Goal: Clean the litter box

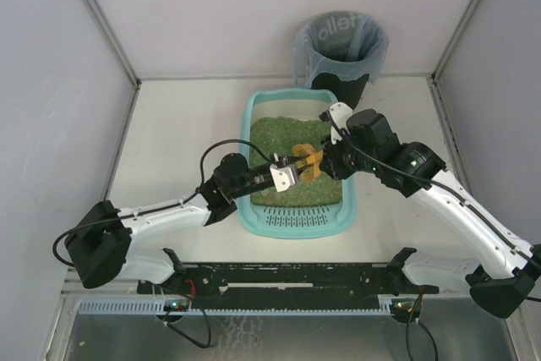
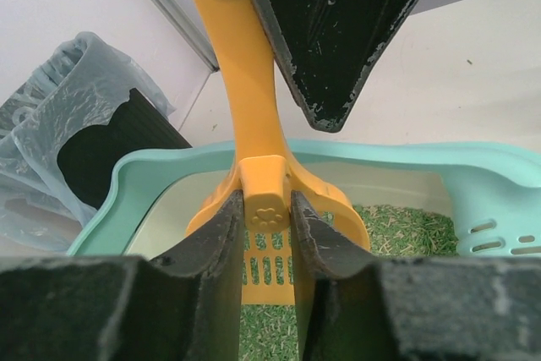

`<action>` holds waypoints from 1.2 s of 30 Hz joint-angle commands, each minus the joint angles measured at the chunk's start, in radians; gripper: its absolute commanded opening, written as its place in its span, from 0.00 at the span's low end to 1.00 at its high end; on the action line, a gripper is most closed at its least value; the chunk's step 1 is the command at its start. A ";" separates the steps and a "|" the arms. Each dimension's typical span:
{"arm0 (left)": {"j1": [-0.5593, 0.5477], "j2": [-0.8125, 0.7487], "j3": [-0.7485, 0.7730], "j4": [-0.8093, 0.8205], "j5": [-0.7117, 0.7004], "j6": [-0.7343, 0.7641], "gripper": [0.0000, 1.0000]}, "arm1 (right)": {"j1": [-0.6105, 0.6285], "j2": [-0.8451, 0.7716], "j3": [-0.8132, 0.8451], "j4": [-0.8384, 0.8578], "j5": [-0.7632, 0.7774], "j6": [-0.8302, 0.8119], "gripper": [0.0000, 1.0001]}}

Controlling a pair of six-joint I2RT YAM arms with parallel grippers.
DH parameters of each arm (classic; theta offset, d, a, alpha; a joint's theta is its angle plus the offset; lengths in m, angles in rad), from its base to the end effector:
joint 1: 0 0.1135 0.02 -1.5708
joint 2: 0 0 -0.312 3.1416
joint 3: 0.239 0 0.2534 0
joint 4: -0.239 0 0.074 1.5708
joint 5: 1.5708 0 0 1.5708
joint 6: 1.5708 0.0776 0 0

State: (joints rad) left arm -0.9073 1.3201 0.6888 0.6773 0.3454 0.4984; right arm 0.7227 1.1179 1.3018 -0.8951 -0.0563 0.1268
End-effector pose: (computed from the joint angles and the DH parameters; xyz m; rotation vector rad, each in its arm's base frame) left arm 0.1786 -0.2711 0.3256 1.2033 0.9876 -0.5871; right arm 0.1691 0.1549 0.3992 -0.7135 2.2209 0.5004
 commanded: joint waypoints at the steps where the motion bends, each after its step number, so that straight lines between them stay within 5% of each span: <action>1: 0.002 -0.010 0.064 -0.005 0.033 -0.014 0.21 | 0.016 0.000 0.004 0.030 0.005 -0.013 0.00; 5: 0.004 -0.015 0.067 -0.012 0.009 -0.030 0.01 | 0.021 -0.002 0.002 0.033 0.015 -0.009 0.04; 14: 0.005 -0.030 0.053 0.004 0.002 -0.126 0.00 | 0.021 -0.116 -0.108 0.245 0.082 0.052 0.48; 17: 0.005 -0.030 0.045 0.021 -0.001 -0.145 0.00 | 0.022 -0.159 -0.157 0.337 0.076 0.074 0.53; 28: 0.005 -0.024 0.039 0.051 0.017 -0.180 0.00 | 0.021 -0.194 -0.288 0.512 0.077 0.160 0.49; 36: 0.005 -0.018 0.035 0.051 0.024 -0.180 0.00 | 0.021 -0.163 -0.300 0.522 0.083 0.163 0.30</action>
State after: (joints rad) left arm -0.9054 1.3193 0.6979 0.6716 0.3485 0.3389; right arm 0.7364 0.9562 1.0065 -0.4435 0.0223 0.2699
